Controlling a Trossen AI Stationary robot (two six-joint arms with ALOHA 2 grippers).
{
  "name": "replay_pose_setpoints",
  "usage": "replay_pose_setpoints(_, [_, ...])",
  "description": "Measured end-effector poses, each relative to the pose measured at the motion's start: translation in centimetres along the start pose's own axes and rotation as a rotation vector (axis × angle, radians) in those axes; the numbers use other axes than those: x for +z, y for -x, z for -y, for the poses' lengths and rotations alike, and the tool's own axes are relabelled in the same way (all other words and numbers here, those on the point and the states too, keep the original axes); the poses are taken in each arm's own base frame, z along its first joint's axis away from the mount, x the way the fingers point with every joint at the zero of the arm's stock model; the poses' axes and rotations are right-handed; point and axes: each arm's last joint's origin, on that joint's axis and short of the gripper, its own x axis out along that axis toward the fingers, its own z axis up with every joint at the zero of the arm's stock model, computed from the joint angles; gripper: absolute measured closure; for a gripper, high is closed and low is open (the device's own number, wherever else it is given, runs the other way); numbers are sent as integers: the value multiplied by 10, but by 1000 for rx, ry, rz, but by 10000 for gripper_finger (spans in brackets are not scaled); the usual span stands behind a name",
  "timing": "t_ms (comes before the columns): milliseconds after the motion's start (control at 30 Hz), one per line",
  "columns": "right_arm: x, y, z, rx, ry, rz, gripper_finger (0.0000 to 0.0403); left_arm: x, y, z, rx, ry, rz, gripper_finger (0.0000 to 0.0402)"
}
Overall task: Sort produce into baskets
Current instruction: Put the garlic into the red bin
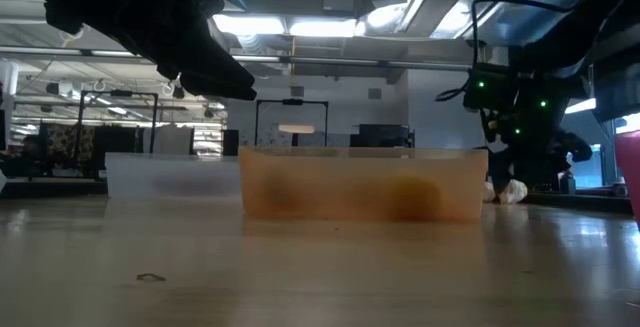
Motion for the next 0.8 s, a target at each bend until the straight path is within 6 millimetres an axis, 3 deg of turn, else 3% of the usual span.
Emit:
replay_pose_setpoints(300, [9,-19,11,-44,-79,-69,123,0,0,0,0,-4,0,155])
replay_pose_setpoints(533, [16,-33,7,13,-109,-57,123,0,0,0,0,-20,0,155])
replay_pose_setpoints(800, [18,-47,10,-45,-156,-51,123,0,0,0,0,-19,0,155])
